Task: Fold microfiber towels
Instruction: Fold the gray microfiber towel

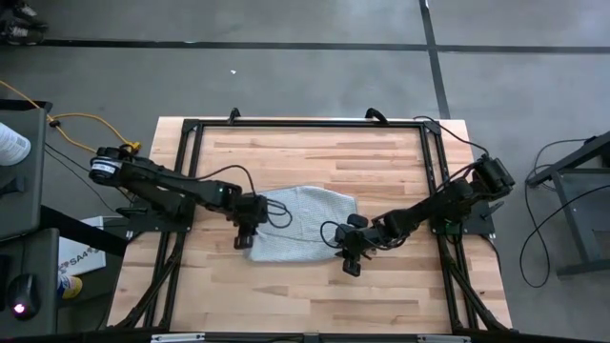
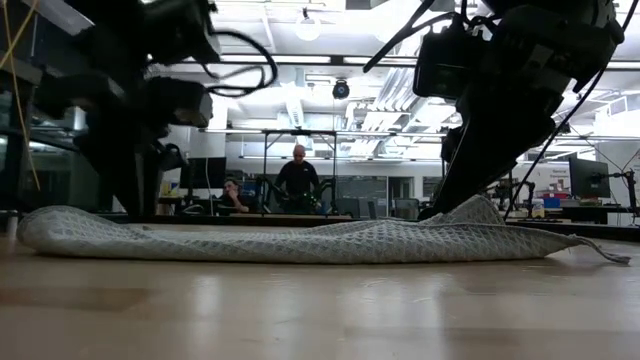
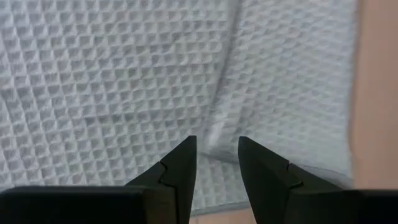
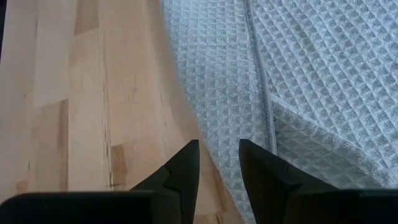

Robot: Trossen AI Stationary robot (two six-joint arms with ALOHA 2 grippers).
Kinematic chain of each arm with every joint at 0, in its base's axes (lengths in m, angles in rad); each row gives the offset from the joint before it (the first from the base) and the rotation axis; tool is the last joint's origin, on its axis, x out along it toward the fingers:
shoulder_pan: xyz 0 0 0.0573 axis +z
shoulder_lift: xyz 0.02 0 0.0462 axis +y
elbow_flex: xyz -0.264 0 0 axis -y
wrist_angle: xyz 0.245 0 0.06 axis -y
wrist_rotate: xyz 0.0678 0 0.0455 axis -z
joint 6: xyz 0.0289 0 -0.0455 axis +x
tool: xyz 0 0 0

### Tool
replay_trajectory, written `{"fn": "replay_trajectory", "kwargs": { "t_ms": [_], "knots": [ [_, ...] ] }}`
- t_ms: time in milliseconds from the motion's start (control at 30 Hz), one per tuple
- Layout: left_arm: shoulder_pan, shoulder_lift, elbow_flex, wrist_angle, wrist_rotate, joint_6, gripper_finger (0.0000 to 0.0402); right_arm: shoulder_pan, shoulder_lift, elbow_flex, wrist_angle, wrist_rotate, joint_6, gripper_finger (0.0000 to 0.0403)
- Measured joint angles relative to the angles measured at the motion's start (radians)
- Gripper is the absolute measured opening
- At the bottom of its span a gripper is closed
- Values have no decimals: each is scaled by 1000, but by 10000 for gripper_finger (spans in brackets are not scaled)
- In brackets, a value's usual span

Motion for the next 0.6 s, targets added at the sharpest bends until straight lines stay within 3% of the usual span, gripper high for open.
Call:
{"fn": "replay_trajectory", "kwargs": {
  "t_ms": [233,600],
  "knots": [
    [48,29,0,11,93,1,120,5,0,0,0,-1,3,107],
    [45,124,3,32,157,0,120,5,-1,-1,0,-1,2,107]
  ]
}}
